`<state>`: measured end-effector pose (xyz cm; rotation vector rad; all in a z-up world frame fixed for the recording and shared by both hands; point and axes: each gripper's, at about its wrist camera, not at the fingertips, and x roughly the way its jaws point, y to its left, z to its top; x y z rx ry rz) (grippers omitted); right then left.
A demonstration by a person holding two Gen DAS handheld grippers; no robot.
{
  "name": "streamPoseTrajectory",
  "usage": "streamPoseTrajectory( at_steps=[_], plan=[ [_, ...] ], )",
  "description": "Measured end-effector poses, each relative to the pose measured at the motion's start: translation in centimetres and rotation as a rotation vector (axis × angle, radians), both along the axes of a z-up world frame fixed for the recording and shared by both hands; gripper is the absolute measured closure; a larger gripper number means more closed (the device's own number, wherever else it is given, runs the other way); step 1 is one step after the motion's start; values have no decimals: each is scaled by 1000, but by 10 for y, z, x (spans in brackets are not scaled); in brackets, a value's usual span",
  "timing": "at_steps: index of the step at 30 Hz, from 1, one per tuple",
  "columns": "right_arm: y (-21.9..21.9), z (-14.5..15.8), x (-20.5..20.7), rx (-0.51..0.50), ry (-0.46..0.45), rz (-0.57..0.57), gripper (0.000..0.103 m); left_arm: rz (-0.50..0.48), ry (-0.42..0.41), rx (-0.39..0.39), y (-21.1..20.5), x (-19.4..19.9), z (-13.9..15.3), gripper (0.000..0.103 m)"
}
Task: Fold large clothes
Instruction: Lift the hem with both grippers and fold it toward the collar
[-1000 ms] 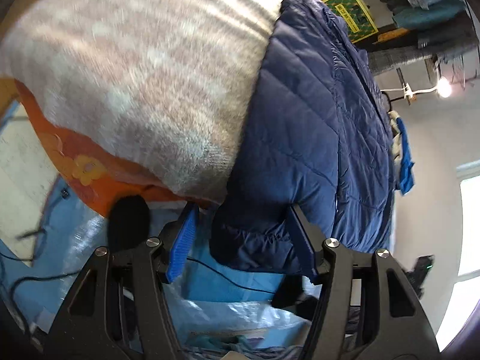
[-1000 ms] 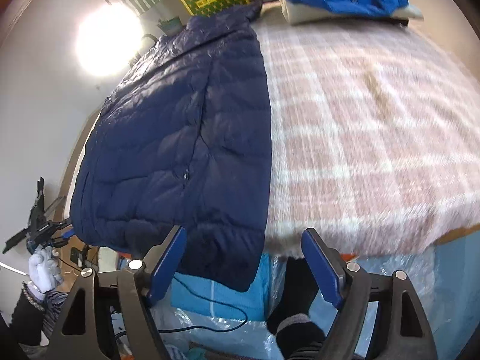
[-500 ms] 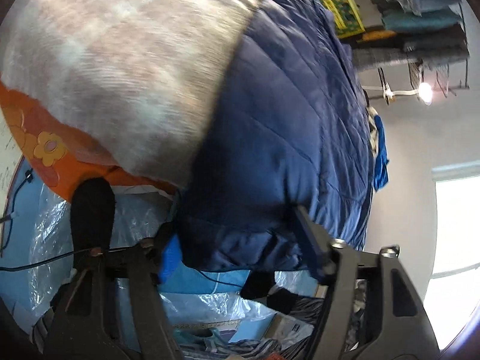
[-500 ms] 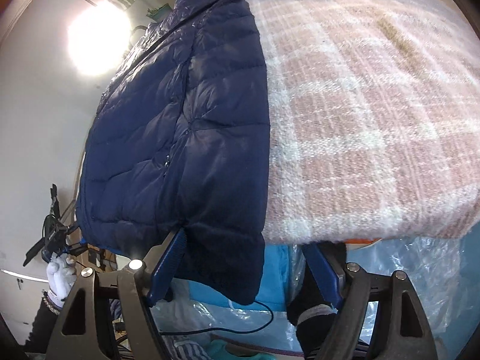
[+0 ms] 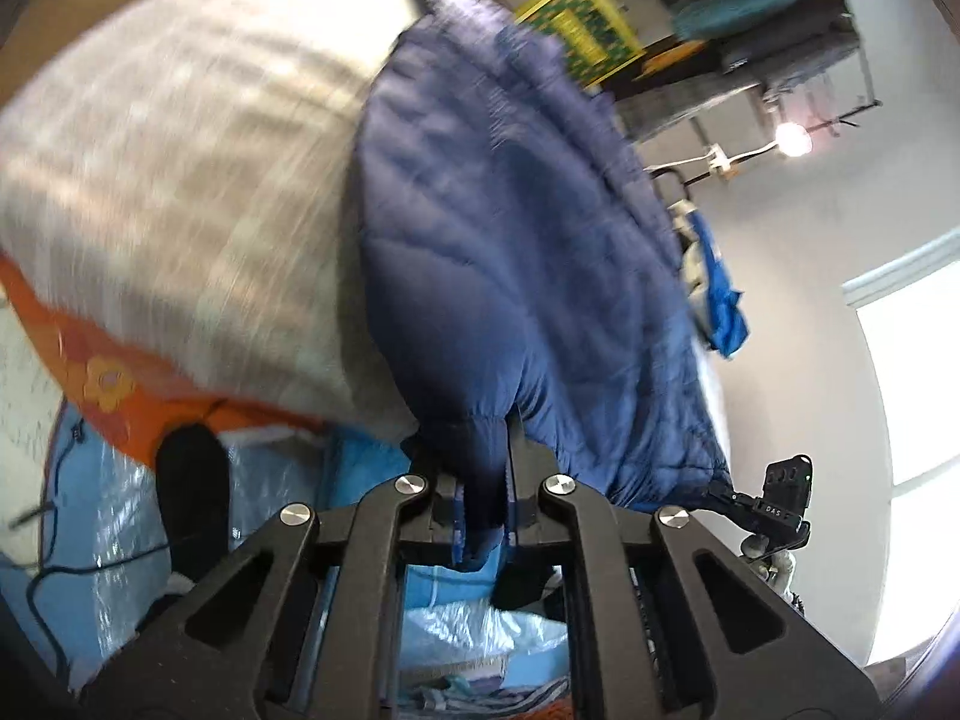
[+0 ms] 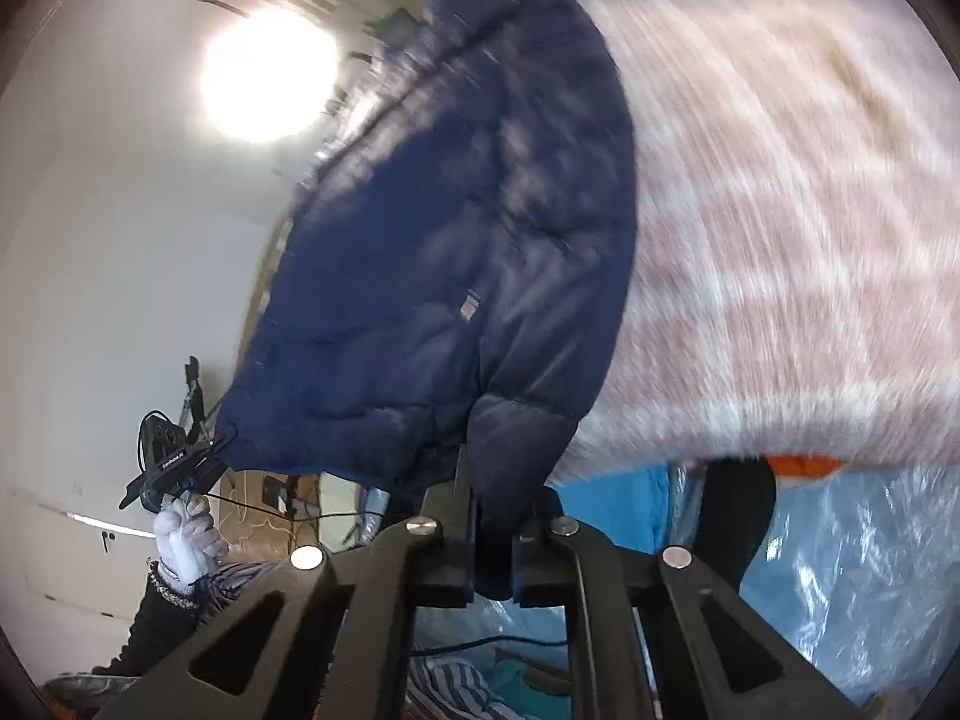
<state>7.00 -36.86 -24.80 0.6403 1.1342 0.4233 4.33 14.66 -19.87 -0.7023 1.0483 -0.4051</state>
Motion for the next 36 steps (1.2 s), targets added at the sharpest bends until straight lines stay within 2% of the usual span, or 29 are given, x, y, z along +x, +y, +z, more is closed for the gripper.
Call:
streamPoseTrajectory(
  at_steps=[4, 6, 10, 13, 20, 25, 36],
  plan=[
    [-6, 40, 0, -31, -105, -23, 100, 23, -43, -29, 0, 6, 27, 97],
    [-14, 58, 0, -6, -159, -59, 100, 29, -57, -66, -2, 11, 37, 97],
    [-25, 80, 2, 38, -207, -132, 101, 25, -104, -62, -8, 29, 61, 97],
    [-26, 98, 12, -19, -229, -159, 101, 51, -135, -86, -7, 50, 81, 97],
    [-35, 146, 47, -38, -316, -184, 101, 85, -233, -28, -13, 102, 128, 97],
    [-41, 169, 87, -63, -341, -210, 101, 122, -250, -26, -17, 146, 142, 97],
    [-38, 197, 188, -139, -359, -255, 101, 153, -240, 1, -11, 253, 139, 97]
  ],
)
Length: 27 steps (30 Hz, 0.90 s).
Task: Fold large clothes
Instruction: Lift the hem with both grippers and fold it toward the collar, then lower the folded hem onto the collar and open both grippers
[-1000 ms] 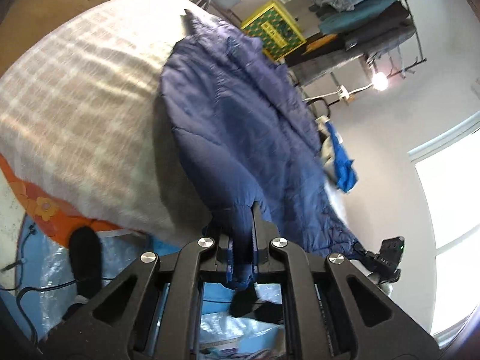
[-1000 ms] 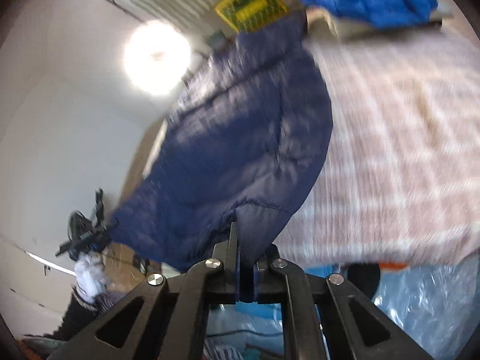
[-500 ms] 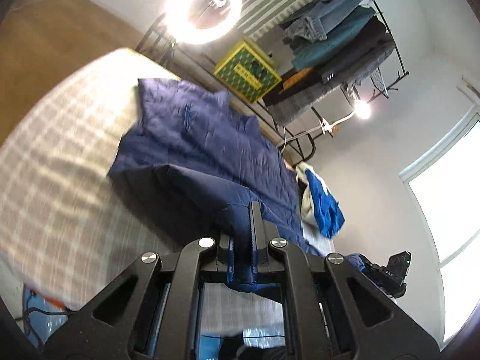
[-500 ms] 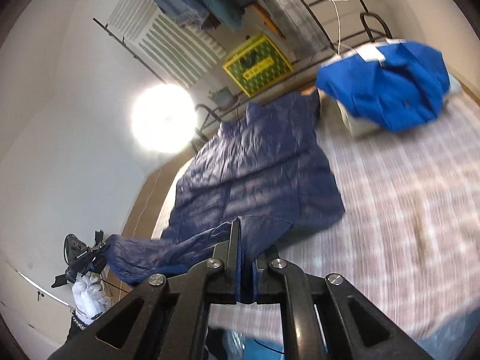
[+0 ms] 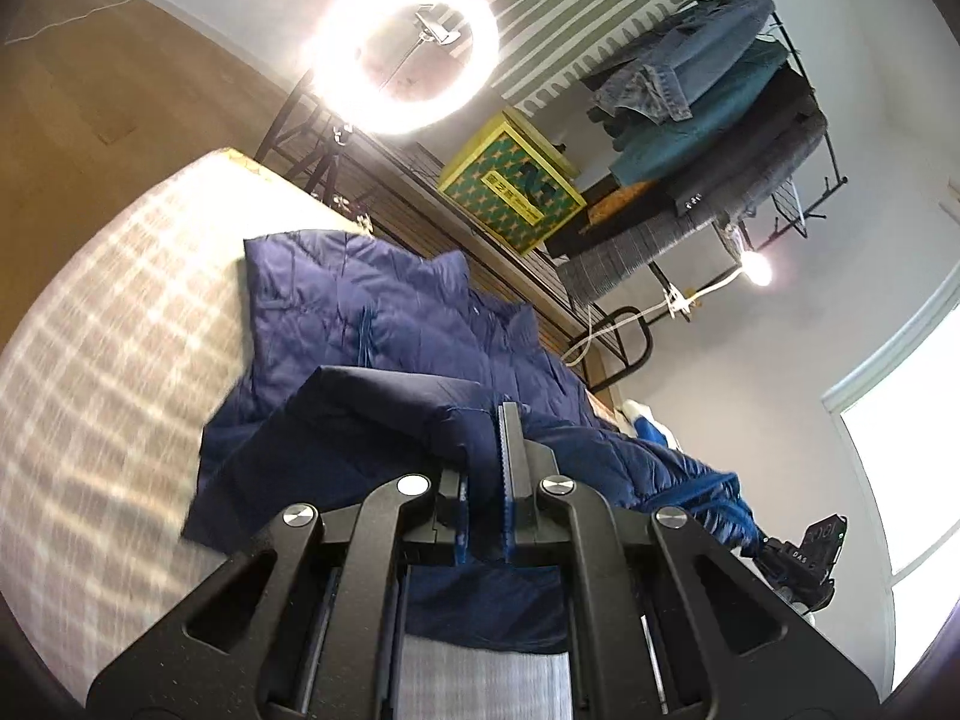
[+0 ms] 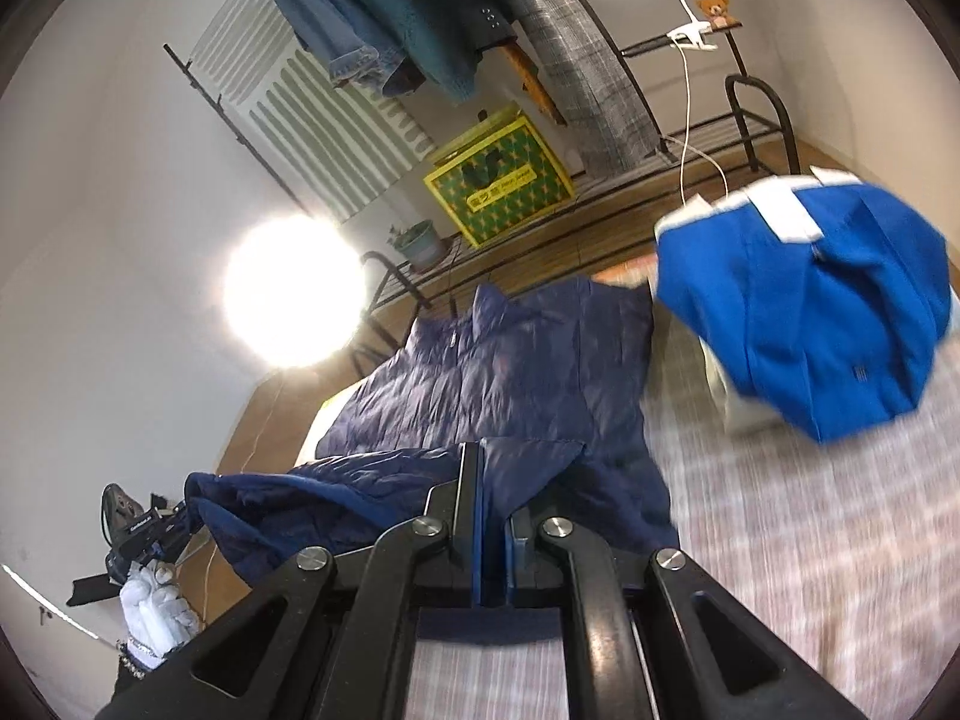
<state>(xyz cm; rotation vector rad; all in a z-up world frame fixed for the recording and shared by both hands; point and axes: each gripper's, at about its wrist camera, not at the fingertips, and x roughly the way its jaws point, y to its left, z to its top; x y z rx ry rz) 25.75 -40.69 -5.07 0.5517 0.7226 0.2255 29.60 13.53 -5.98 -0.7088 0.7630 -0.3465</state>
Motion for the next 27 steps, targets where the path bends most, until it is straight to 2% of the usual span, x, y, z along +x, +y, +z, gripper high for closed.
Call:
streamPoseTrajectory(
  at_steps=[5, 9, 14, 18, 27],
  plan=[
    [6, 8, 61, -57, -12, -24, 101, 14, 6, 37, 3, 62, -10, 98],
    [7, -3, 119, -86, -8, -45, 101, 14, 19, 71, -2, 114, -29, 98],
    [8, -32, 184, -146, 29, -64, 101, 20, 48, 115, -14, 180, -61, 98],
    [5, -64, 232, -183, 67, -76, 101, 29, 83, 122, -16, 217, -95, 98],
    [6, -121, 298, -273, 128, -89, 101, 21, 127, 181, -26, 263, -149, 98]
  ],
)
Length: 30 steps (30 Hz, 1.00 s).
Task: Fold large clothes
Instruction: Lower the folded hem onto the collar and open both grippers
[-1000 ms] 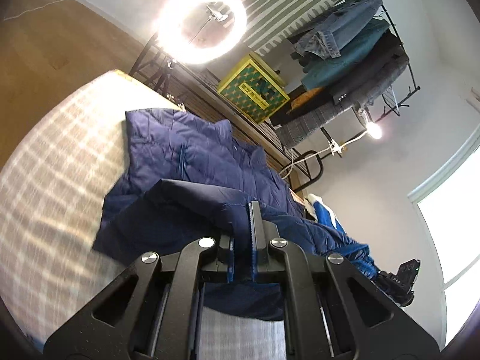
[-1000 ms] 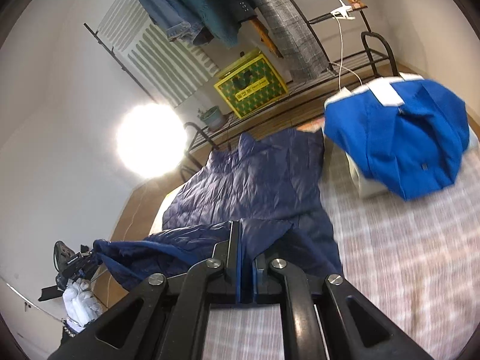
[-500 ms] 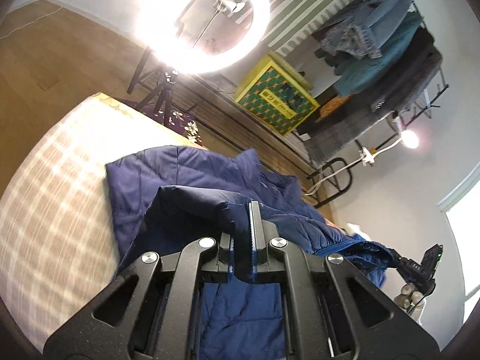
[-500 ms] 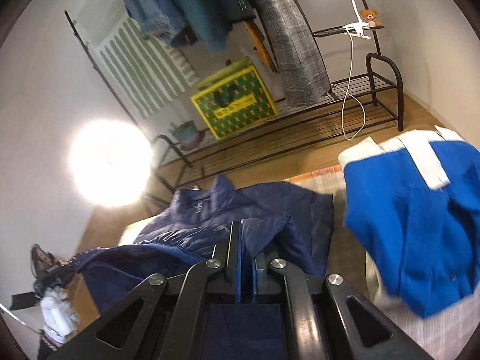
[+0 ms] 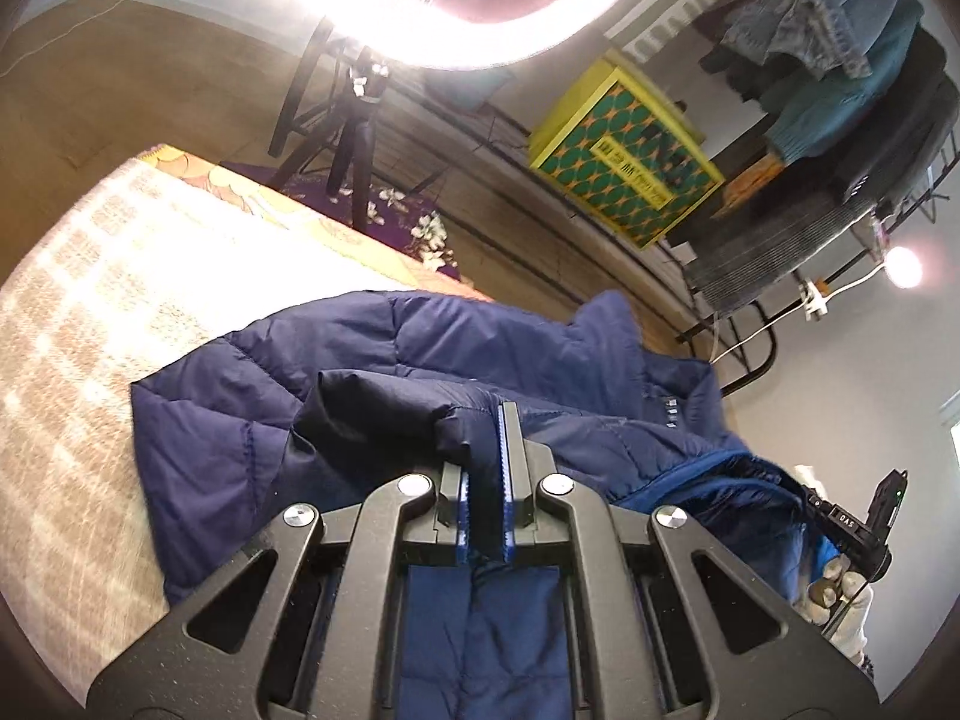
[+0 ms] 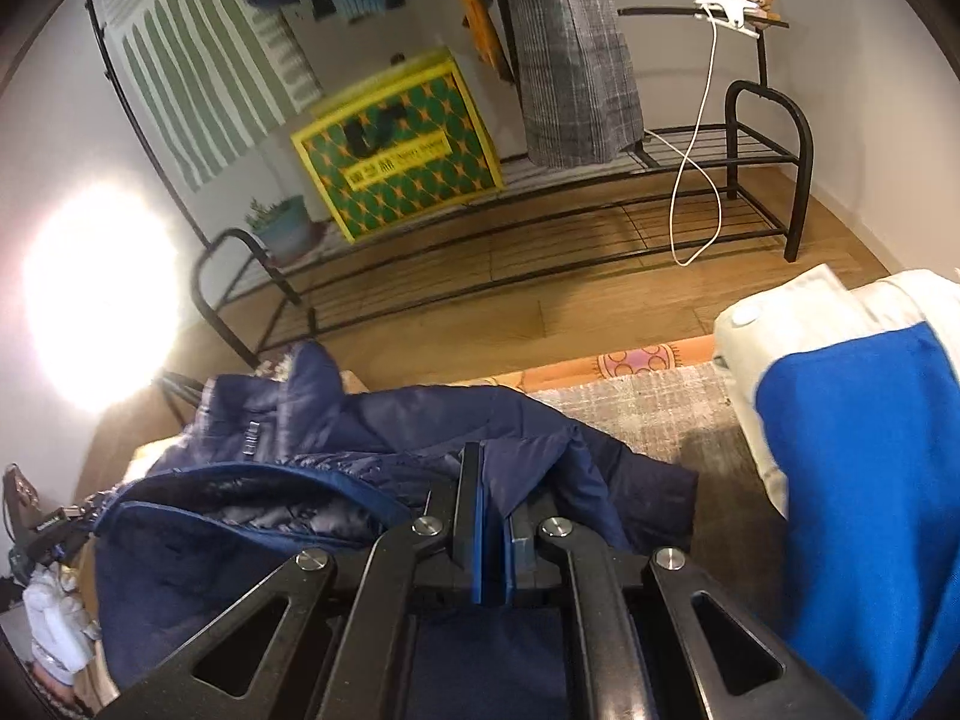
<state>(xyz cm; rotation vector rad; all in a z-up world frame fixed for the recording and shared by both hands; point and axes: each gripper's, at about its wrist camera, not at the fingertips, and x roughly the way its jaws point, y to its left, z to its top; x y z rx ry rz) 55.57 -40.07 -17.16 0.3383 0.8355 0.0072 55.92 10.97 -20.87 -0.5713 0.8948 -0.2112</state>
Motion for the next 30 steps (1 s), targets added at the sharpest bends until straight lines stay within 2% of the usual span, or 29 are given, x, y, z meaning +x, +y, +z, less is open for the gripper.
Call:
streamPoseTrajectory(
  at_steps=[4, 7, 10, 12, 13, 14, 15, 17, 19, 21, 25, 26, 30],
  plan=[
    [4, -21, 12, -29, 39, 2, 101, 4, 13, -10, -1, 9, -9, 96],
    [5, -25, 17, -45, 53, 12, 99, 7, 28, -35, 3, 9, -5, 91],
    [5, -14, 13, -42, 40, 20, 78, -4, 3, -33, 5, 4, 8, 88],
    [5, -4, 8, -49, 18, 15, 60, -16, -17, -24, 7, 3, 18, 85],
    [4, 5, 2, -60, -8, 11, 53, -20, -27, -30, 9, 2, 23, 81],
    [4, 10, -2, -66, -23, 7, 41, -21, -41, -43, 12, 0, 26, 75],
    [3, 19, -10, -71, -52, 2, 39, -21, -50, -52, 15, 0, 28, 71],
    [4, 30, -21, -86, -79, 4, 39, 8, -80, -68, 26, -1, 34, 57],
    [6, 36, -29, -94, -99, 2, 39, 29, -92, -73, 34, -3, 37, 56],
    [12, 39, -34, -73, -116, 48, 42, 13, -117, -66, 37, -9, 41, 56],
    [44, 37, -29, -127, -123, 181, 46, -109, -101, 11, 14, -27, 41, 56],
    [53, 35, -26, -145, -126, 206, 46, -144, -98, 66, 1, -32, 38, 56],
    [82, 14, -10, -201, -101, 264, 46, -200, -61, 167, -29, -28, 22, 56]
  ],
)
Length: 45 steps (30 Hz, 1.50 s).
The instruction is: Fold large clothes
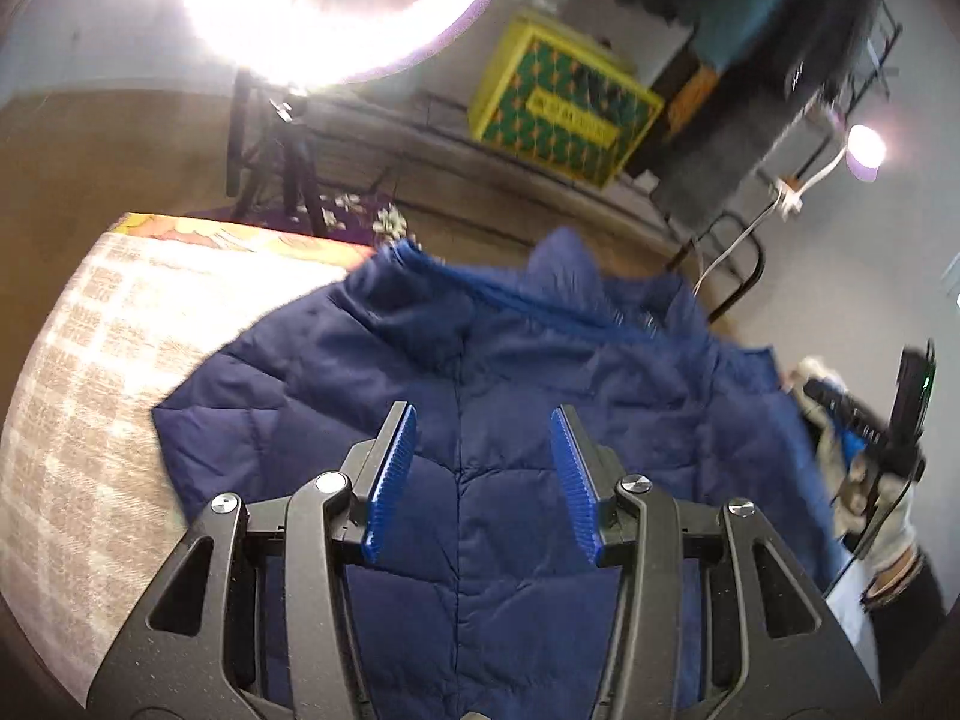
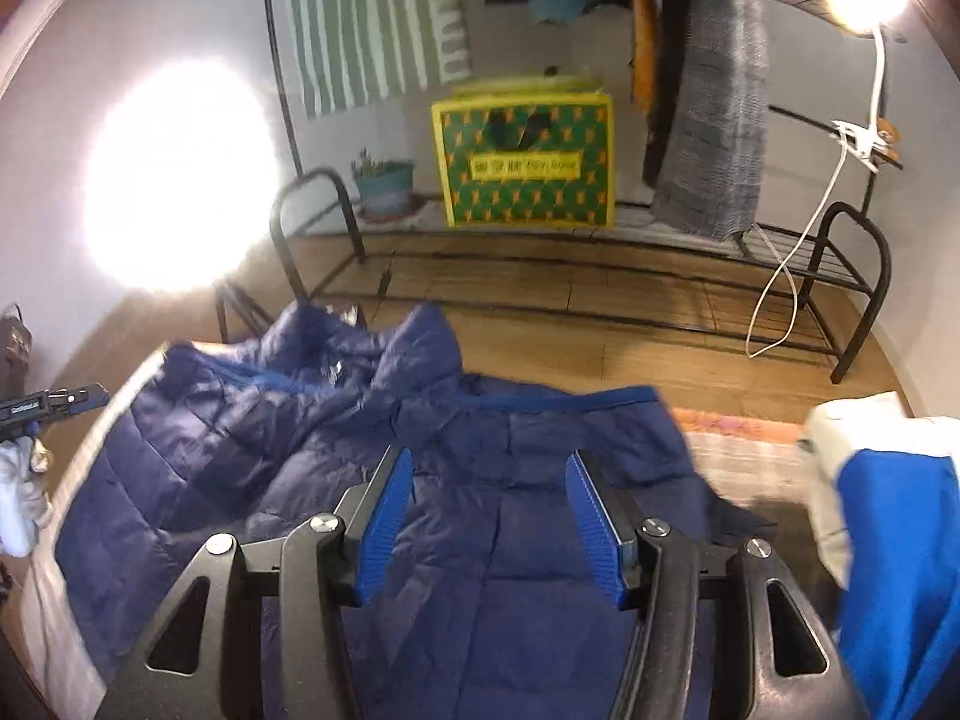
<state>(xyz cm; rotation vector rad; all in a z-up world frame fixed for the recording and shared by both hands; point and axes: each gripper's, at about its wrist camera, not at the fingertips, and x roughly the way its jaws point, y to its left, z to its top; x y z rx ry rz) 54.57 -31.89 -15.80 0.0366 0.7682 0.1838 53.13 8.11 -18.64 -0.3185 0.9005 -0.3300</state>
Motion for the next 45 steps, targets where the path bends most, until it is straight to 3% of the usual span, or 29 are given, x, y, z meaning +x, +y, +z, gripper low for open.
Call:
streamPoseTrajectory(
  at_steps=[8, 11, 14, 16, 20, 23, 26, 29, 34, 37, 41, 45],
  plan=[
    [-29, -54, 30, -99, 117, -184, 50, 166, 52, 105, -6, 39, -52, 56],
    [-51, -67, 32, -40, 144, -243, 50, 161, 42, 210, -20, 45, -55, 56],
    [-46, -64, 33, -94, 149, -242, 50, 128, 17, 339, -39, 40, -44, 56],
    [-40, -57, 28, -118, 137, -227, 50, 98, -20, 365, -50, 28, -35, 56],
    [-40, -31, -1, -49, 108, -200, 50, -7, -97, 306, -83, -29, 1, 56],
    [-45, -11, -49, 50, 90, -188, 44, -114, -138, 256, -122, -74, 23, 56],
    [-46, -5, -106, 110, 98, -178, 40, -194, -149, 251, -160, -97, 26, 56],
    [-51, -9, -159, 148, 105, -198, 30, -235, -146, 311, -192, -99, 17, 56],
    [-70, -30, -234, 288, 145, -291, 27, -247, -99, 412, -219, -87, -26, 56],
    [-85, -40, -251, 363, 158, -331, 26, -244, -110, 425, -222, -88, -44, 56],
    [-103, -42, -259, 409, 162, -368, 26, -242, -87, 414, -218, -88, -36, 56],
    [-113, -20, -269, 382, 119, -375, 26, -225, -91, 346, -198, -105, -8, 56]
  ],
)
